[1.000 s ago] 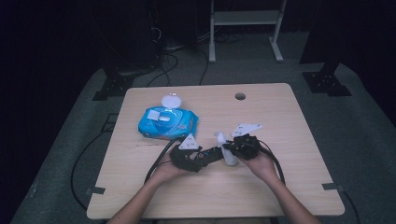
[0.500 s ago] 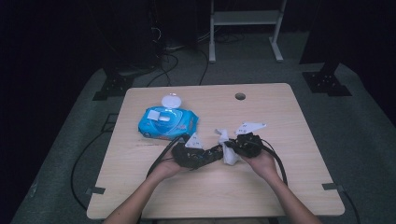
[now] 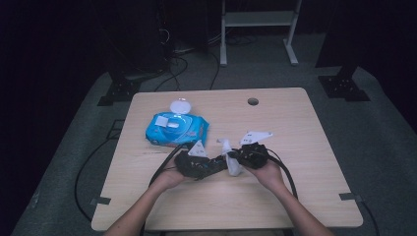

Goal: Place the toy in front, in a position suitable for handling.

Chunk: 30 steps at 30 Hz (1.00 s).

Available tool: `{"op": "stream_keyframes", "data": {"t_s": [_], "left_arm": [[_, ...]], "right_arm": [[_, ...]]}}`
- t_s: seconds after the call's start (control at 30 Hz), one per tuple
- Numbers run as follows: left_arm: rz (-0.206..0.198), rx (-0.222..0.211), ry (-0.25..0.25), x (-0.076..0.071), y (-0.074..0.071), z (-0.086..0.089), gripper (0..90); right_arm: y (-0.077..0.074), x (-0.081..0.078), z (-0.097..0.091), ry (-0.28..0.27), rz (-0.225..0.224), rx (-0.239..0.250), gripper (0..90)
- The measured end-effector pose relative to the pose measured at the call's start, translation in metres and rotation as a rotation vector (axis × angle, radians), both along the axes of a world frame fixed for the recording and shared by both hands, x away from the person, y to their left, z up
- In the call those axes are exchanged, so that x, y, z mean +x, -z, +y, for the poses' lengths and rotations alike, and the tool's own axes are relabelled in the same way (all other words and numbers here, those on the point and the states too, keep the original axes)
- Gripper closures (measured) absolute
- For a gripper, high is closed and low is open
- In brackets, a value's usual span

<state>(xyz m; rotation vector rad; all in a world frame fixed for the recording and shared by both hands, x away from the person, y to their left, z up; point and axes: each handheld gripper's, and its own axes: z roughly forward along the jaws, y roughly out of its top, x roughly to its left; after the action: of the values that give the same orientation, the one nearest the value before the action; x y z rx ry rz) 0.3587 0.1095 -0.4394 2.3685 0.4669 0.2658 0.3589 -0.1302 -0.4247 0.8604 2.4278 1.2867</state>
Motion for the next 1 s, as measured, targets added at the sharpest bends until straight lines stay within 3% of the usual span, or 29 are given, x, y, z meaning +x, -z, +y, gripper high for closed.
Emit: {"op": "stream_keyframes", "data": {"t_s": [0.13,0.2,0.4,0.57,0.67,0.77,0.87,0.93,1.0], "left_arm": [[0.006,-0.001,-0.013,-0.002,0.000,0.008,57.7],[0.013,0.006,-0.013,-0.001,-0.001,0.008,57.6],[0.019,0.037,-0.008,0.006,-0.011,-0.012,45.0],[0.034,0.154,0.007,0.014,-0.010,-0.033,39.0],[0.043,0.211,0.019,0.017,-0.008,-0.044,42.9],[0.050,0.305,0.017,0.019,-0.004,-0.056,46.3],[0.049,0.344,0.028,0.019,-0.002,-0.063,54.7],[0.064,0.337,0.033,0.020,-0.004,-0.064,55.8],[0.043,0.320,0.047,0.019,-0.006,-0.061,56.8]], "right_arm": [[0.009,0.005,-0.007,0.047,0.004,-0.045,86.0],[0.015,0.009,-0.017,0.057,0.087,-0.006,85.9],[0.018,0.008,-0.017,0.032,0.110,0.028,85.9],[0.020,0.010,-0.017,0.032,0.115,0.030,85.9],[0.021,0.010,-0.018,0.031,0.118,0.036,85.9],[0.023,0.011,-0.017,0.032,0.133,0.042,85.9],[0.025,0.013,-0.018,0.028,0.150,0.056,85.9],[0.027,0.014,-0.019,0.025,0.160,0.065,86.0],[0.026,0.014,-0.019,0.017,0.163,0.073,86.0]]}}
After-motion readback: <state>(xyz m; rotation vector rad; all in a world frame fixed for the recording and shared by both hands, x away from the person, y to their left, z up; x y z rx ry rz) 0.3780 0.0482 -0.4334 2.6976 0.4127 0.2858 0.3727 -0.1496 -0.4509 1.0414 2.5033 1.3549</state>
